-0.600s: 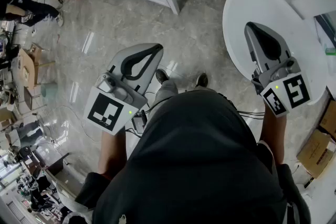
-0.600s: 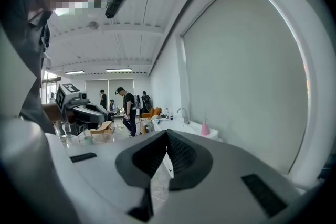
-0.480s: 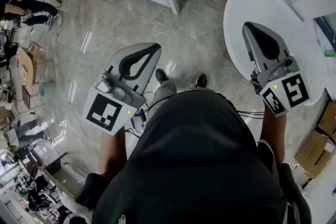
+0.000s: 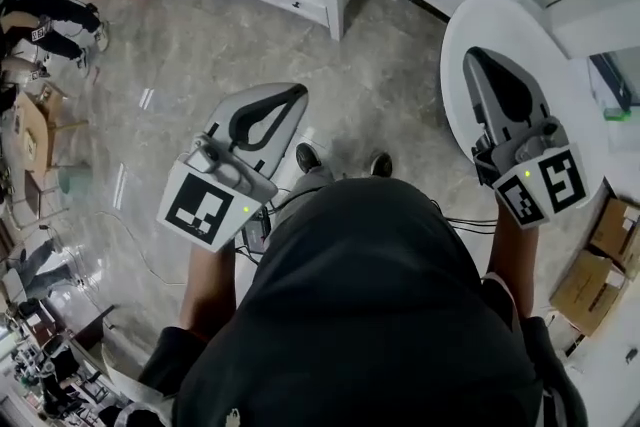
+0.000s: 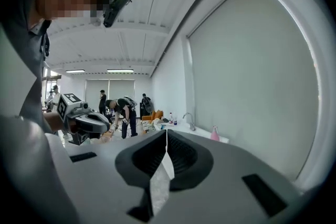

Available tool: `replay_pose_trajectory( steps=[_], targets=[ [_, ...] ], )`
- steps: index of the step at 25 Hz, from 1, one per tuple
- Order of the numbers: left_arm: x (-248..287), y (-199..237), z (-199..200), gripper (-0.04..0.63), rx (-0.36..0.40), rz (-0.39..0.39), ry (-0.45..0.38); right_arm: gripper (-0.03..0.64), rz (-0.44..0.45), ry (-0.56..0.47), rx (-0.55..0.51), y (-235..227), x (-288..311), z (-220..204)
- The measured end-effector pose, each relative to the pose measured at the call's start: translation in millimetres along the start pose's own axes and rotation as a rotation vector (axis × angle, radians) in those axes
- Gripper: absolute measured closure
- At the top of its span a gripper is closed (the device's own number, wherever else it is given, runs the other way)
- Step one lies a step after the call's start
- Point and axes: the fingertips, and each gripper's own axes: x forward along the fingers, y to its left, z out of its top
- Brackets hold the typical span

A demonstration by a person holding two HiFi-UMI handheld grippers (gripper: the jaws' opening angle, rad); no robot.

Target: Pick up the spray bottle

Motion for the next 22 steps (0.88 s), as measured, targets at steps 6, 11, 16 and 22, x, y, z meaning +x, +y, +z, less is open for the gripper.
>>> replay_pose_trajectory(
  steps=[6, 11, 16, 22],
  targets=[
    [-18, 48, -1, 0.591, 0.017, -0.048, -0.049, 0.606, -0.077, 0.014, -0.004, 20, 36, 11],
    [-35, 72, -12, 0.592, -0.002, -0.083, -0.062, 0.606, -0.129, 0.030, -0.017, 40, 53, 19],
    [-36, 92, -20, 0.592, -0.015, -0.110, -0.046, 0.606, -0.161, 0.060, -0.007, 41, 67, 16],
    [-11, 106, -23, 0.591, -0.018, -0.095, -0.023, 0.606, -0.123, 0.084, -0.002, 20, 85, 12]
  ],
)
